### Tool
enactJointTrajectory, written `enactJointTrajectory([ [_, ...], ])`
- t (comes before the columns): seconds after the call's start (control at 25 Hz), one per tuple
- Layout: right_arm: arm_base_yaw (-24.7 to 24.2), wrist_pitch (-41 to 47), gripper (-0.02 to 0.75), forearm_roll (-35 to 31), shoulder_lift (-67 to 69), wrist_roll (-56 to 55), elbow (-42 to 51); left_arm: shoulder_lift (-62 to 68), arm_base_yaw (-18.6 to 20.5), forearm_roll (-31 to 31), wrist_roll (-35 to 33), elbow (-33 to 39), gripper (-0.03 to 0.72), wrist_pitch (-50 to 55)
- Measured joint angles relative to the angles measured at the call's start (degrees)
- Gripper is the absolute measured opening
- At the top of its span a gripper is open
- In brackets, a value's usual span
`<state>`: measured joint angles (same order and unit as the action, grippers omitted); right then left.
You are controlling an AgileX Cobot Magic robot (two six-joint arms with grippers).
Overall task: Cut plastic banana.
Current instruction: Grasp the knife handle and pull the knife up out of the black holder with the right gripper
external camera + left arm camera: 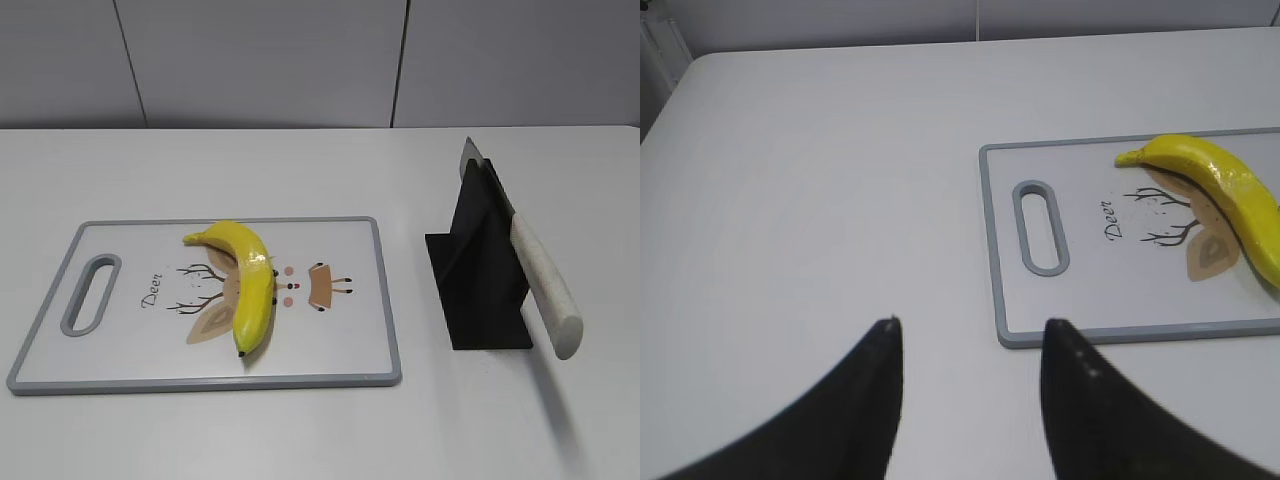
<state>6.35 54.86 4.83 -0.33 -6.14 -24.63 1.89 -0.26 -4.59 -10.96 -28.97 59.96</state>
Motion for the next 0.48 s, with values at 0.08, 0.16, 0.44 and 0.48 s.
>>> enactJointTrajectory([
  [0.08, 0.0, 0.0, 0.582, 0.0, 0.0, 0.0, 0.0, 0.0, 0.0, 0.0, 0.0, 0.0, 0.429, 0.0],
  [0.16, 0.0, 0.0, 0.582, 0.0, 0.0, 0.0, 0.0, 0.0, 0.0, 0.0, 0.0, 0.0, 0.422, 0.0],
  [0.44, 0.0, 0.0, 0.582, 0.0, 0.0, 0.0, 0.0, 0.0, 0.0, 0.0, 0.0, 0.0, 0.419, 0.0],
  [0.48, 0.0, 0.0, 0.582, 0.0, 0.0, 0.0, 0.0, 0.0, 0.0, 0.0, 0.0, 0.0, 0.421, 0.0],
])
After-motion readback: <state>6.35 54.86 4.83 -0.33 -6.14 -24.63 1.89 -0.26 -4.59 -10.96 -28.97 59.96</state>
